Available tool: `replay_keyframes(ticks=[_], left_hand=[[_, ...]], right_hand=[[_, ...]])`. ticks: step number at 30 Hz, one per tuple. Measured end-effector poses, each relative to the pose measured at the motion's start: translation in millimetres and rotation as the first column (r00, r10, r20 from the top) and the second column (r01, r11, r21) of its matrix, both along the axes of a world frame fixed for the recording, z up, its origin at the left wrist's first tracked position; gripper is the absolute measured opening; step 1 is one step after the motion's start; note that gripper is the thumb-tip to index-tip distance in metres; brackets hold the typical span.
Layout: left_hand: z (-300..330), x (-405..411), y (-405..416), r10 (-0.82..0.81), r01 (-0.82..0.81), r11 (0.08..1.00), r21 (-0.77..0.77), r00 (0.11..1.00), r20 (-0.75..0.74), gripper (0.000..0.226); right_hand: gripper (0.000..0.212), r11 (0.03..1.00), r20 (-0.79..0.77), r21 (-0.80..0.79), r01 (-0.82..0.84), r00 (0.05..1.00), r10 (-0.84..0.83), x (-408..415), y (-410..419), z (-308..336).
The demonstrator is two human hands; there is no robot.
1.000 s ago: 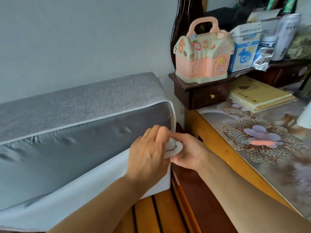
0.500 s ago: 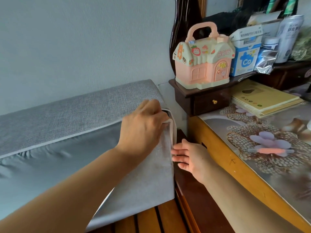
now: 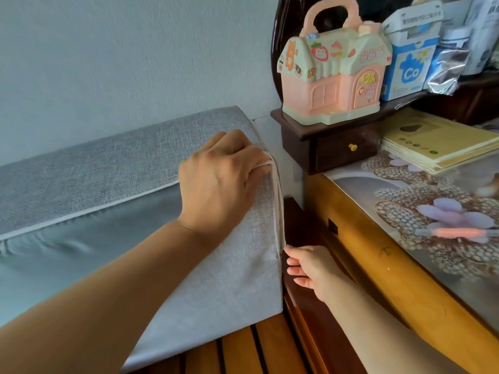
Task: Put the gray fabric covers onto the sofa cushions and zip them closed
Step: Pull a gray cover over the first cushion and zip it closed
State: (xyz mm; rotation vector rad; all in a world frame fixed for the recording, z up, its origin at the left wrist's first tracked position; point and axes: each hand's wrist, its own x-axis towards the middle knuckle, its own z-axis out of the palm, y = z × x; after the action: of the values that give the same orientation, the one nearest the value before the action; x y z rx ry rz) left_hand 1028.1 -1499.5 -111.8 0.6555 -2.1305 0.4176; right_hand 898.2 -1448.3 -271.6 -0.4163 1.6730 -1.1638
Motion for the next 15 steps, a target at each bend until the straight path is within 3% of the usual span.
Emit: replay_keyframes(ticks=[7,11,15], left_hand=[[1,-2,-3,0.0,0.0,1.0,-0.003,0.999,-0.053,0.024],[-1,-3,-3,0.0,-0.001,1.0,-0.017,0.998,-0.061,0.023],[-1,-3,-3,0.011,-0.012,1.0,-0.013,0.998,-0.068,0.021]], right_hand=[[0.019,0.995,-0.051,0.098,0.007,0.999,-0.002,2,-24,-16],[0.02,0.993,-0.137,0.074,-0.093,0.985,0.102,5,-29,-31],[0.01,0.996,-0.242,0.018,-0.082,0.967,0.084,11,-31,-37]])
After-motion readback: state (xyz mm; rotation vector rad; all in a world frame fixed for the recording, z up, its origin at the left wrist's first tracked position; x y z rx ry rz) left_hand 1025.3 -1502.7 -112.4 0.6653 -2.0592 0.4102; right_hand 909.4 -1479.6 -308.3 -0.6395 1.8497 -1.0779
